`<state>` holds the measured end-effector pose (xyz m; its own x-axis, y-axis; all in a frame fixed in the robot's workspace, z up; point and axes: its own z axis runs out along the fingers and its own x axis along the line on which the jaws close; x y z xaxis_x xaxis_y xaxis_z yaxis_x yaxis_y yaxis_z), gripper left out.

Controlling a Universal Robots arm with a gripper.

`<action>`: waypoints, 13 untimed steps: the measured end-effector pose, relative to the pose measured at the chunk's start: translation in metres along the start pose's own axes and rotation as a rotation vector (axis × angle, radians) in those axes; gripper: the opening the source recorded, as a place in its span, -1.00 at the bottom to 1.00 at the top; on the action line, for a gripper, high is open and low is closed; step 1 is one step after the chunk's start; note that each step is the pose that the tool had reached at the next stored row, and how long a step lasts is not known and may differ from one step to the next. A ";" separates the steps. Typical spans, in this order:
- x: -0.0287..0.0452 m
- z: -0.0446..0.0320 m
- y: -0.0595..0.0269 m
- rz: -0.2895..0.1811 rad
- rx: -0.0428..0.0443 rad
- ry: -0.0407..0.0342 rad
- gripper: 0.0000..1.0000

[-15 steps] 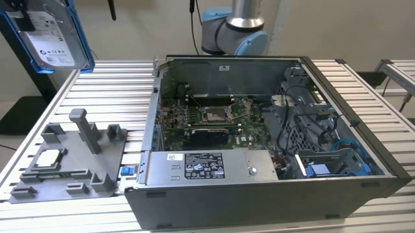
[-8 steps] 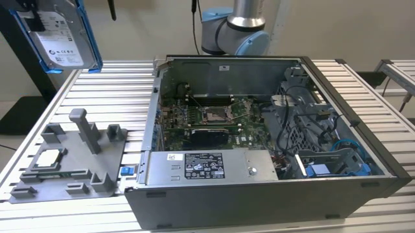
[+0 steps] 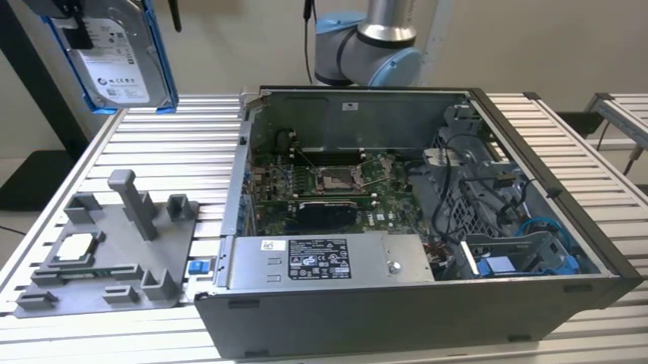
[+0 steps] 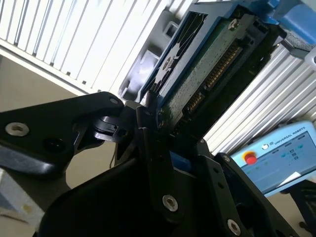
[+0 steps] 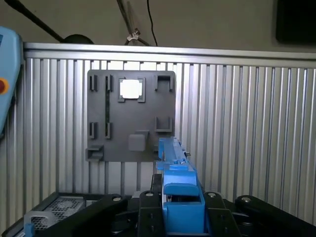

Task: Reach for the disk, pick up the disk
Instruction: 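Pick up the disk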

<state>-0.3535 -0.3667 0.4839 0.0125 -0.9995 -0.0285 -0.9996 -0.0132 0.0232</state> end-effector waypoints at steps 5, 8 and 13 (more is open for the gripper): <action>0.0001 -0.0002 -0.0106 0.000 0.0000 0.0000 -1.00; 0.0002 -0.0004 -0.0144 0.000 0.0000 0.0000 -1.00; 0.0002 -0.0004 -0.0182 0.000 0.0000 0.0000 -1.00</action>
<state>-0.3353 -0.3667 0.4839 0.0125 -0.9995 -0.0284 -0.9996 -0.0131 0.0232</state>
